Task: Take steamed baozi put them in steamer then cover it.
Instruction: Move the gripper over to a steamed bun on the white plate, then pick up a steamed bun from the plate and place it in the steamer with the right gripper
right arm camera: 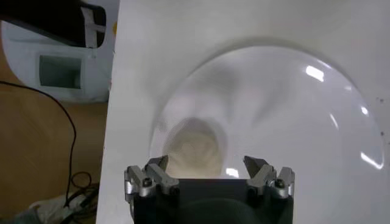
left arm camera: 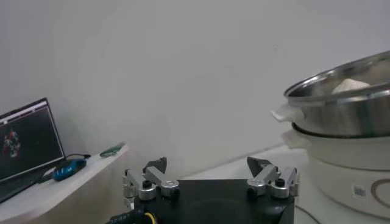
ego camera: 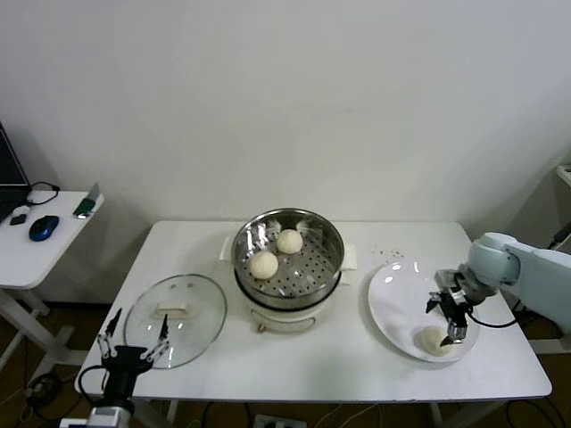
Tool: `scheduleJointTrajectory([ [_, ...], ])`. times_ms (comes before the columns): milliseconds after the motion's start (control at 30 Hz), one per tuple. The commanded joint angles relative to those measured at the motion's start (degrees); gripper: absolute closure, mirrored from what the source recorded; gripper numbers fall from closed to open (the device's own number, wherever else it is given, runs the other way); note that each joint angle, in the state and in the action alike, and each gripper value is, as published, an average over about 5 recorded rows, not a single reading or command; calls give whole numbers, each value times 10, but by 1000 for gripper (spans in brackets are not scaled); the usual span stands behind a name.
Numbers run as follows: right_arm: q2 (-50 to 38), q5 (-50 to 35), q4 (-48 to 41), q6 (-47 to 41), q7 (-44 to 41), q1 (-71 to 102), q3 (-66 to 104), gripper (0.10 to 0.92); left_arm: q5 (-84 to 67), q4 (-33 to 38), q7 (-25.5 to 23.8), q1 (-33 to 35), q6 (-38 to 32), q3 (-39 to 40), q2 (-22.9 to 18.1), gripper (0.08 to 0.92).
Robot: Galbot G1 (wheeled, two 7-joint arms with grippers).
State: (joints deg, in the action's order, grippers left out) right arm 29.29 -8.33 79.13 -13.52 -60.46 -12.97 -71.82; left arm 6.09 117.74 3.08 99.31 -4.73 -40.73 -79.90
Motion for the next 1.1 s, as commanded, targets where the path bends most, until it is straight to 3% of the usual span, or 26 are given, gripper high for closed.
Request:
scheduleJointTrajectory([
  [33,9,34,-31,2,-1,63,42,203,1,-3,1,2,0,-2,0,177],
  [433,25,29,-44,7,-13,51,23,206,2,-6,1,-2,3,-1,2,177],
  [700,37,28,-59,16,-20,33,11,342,3,-6,3,-3,5,-1,2,177],
  [867,43,34,-65,27,-24,20,10,376,4,-6,3,-3,5,0,2,177],
  [1100,66,82,-60,135,-42,-97,-50,381,5,-6,3,-3,6,2,2,177],
])
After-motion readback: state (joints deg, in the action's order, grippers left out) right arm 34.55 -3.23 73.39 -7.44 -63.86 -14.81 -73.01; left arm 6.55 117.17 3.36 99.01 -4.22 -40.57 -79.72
